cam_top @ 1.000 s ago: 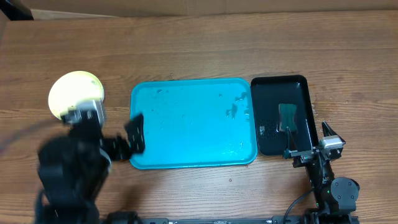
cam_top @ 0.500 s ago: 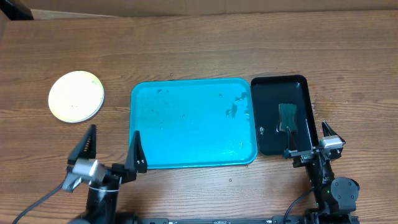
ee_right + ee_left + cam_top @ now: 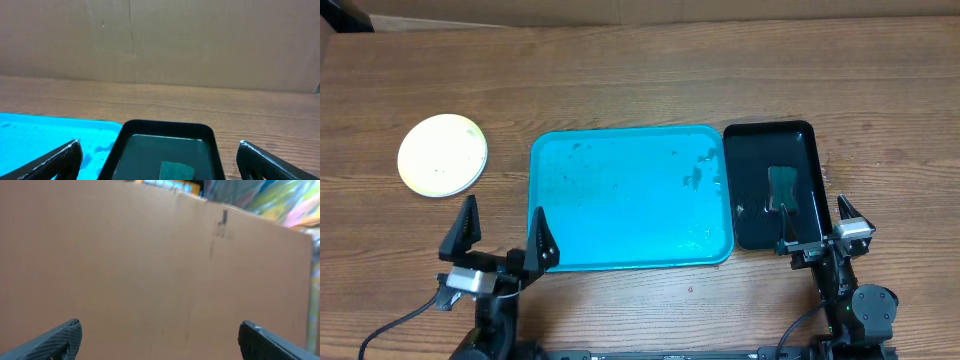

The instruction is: Clean dirty plates on tray and stack at the side

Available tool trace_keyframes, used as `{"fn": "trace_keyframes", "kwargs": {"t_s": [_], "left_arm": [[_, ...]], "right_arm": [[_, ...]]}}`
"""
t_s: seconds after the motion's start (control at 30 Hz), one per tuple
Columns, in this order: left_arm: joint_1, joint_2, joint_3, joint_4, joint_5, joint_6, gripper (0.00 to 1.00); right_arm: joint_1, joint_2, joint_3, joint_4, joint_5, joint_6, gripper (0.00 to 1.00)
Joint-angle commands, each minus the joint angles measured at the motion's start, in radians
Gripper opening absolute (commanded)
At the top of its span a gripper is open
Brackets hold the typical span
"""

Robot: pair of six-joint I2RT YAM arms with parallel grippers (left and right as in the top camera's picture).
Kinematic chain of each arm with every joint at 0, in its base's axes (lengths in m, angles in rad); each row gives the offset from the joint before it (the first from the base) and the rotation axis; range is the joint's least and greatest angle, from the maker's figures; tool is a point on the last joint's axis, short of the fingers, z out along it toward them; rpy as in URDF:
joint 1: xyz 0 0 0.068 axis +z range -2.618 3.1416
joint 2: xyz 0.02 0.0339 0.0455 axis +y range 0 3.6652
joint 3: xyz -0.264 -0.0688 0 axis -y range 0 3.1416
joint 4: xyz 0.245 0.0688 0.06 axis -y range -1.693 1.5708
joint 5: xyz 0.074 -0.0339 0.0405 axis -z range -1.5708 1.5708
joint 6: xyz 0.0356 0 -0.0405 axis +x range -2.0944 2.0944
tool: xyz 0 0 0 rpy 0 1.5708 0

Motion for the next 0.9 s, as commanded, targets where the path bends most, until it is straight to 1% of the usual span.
{"fn": "trace_keyframes", "kwargs": {"t_s": [0.0,0.07,0.33,0.53,0.63,0.67,0.73,0.87], "left_arm": [[0.000,-0.011,-0.041,0.009,-0.082,-0.024,1.00],[0.000,-0.011,-0.065,-0.002,-0.104,-0.024,1.00],[0.000,-0.012,-0.063,-0.327,-0.183,-0.020,1.00],[0.000,-0.012,-0.063,-0.486,-0.269,-0.019,1.00],[0.000,-0.012,-0.063,-0.563,-0.286,-0.012,1.00],[0.001,-0.012,-0.063,-0.558,-0.286,0.020,1.00],[0.001,-0.013,-0.063,-0.558,-0.286,0.045,1.00],[0.000,-0.013,-0.063,-0.557,-0.284,0.055,1.00]], "right_arm": [[0.006,-0.009,-0.011,0.005,-0.005,-0.003,1.00],[0.006,-0.009,-0.011,0.005,-0.005,-0.003,1.00],[0.006,-0.009,-0.011,0.005,-0.006,-0.003,1.00],[0.006,-0.009,-0.011,0.005,-0.005,-0.003,1.00],[0.006,-0.009,-0.011,0.005,-0.005,-0.003,1.00],[0.006,-0.009,-0.011,0.005,-0.005,-0.003,1.00],[0.006,-0.009,-0.011,0.005,-0.006,-0.003,1.00],[0.006,-0.009,-0.011,0.005,-0.005,-0.003,1.00]]}}
